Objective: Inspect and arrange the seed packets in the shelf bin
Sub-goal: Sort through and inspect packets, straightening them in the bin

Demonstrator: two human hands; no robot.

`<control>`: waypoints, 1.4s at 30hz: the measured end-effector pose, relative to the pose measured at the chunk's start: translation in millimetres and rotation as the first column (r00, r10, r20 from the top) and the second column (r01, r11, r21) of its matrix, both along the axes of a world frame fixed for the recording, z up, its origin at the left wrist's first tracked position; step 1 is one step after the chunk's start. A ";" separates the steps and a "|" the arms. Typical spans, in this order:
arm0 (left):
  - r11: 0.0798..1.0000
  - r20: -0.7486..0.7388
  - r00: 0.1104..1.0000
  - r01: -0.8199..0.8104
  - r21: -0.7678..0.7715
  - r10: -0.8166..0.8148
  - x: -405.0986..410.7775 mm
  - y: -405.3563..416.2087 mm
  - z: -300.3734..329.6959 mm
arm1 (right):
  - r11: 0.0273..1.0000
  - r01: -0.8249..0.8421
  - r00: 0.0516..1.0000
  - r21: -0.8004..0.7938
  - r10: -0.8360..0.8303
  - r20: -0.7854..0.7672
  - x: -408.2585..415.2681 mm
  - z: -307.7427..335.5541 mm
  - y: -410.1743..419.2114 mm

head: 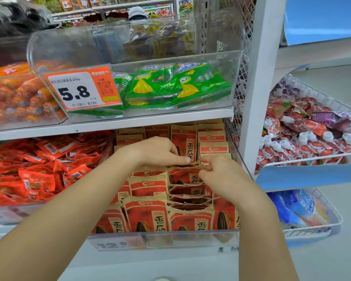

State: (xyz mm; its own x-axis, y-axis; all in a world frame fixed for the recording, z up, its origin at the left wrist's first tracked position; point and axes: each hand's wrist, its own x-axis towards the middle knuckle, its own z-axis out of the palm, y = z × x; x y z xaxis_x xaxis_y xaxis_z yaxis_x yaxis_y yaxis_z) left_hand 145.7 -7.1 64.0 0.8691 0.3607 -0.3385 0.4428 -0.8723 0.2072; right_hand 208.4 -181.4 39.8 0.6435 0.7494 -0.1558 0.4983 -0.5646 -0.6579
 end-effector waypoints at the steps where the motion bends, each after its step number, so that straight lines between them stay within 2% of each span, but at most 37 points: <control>1: 1.000 -0.035 0.999 0.013 0.001 -0.013 0.8 -0.8 0.1 | 1.000 -0.001 1.000 -0.002 0.001 -0.005 -0.9 0.3 0.1; 4: 0.999 -0.100 0.994 0.032 0.001 -0.032 2.9 2.2 1.1 | 1.000 0.011 1.000 -0.001 -0.011 0.002 0.1 1.1 -0.7; 7: 0.999 -0.103 0.994 0.035 -0.018 -0.037 5.5 3.0 2.1 | 1.000 0.023 1.000 0.011 -0.023 0.013 2.2 2.5 -2.4; 12: 0.981 -0.078 0.995 0.082 0.174 -0.069 13.8 -3.1 -5.2 | 0.999 0.023 1.000 0.037 -0.023 0.006 1.3 4.0 -2.6; 16: 0.955 0.015 1.000 0.020 0.297 -0.026 14.7 -6.1 -12.5 | 0.998 0.025 1.000 0.051 -0.024 -0.013 2.1 3.9 -3.5; 21: 0.930 0.257 0.964 -0.157 0.332 0.070 6.2 -6.1 -13.7 | 0.998 0.036 0.999 0.057 -0.035 -0.017 4.3 2.1 -4.2; 23: 0.896 0.327 0.945 -0.164 0.413 0.022 -0.6 -14.6 -12.1 | 0.998 0.031 0.999 0.058 -0.029 -0.024 4.7 1.7 -4.6; 27: 0.765 0.421 0.892 -0.155 0.625 -0.164 -21.0 -30.8 -8.4 | 0.993 0.064 0.998 0.096 -0.065 0.008 7.6 1.1 -3.2; 29: 0.738 0.477 0.841 -0.148 0.658 -0.256 -31.3 -31.7 -4.8 | 0.979 0.120 0.990 0.168 -0.131 0.057 11.1 1.2 -4.1; 31: 0.721 0.550 0.751 -0.146 0.678 -0.365 -38.0 -32.3 -1.4 | 0.956 0.133 0.987 0.262 -0.152 0.055 12.6 2.4 -7.0; 33: 0.736 0.588 0.672 -0.093 0.670 -0.450 -42.5 -36.4 4.7 | 0.937 0.102 0.993 0.335 -0.117 0.025 9.8 6.0 -10.1; 35: 0.799 0.608 0.646 0.006 0.601 -0.462 -46.7 -44.9 15.4 | 0.906 0.102 0.993 0.410 -0.119 0.016 10.4 6.9 -11.6; 37: 0.882 0.645 0.654 0.074 0.465 -0.395 -49.3 -57.8 28.5 | 0.866 0.160 0.982 0.473 -0.187 0.010 14.0 7.1 -14.4; 40: 0.981 0.591 0.789 0.073 0.179 -0.167 -45.6 -57.1 39.4 | 0.845 0.206 0.970 0.494 -0.244 0.013 17.4 7.4 -23.6; 42: 0.989 0.425 0.901 0.033 0.143 -0.091 -42.9 -44.1 36.9 | 0.822 0.239 0.958 0.517 -0.285 0.011 20.0 9.1 -32.0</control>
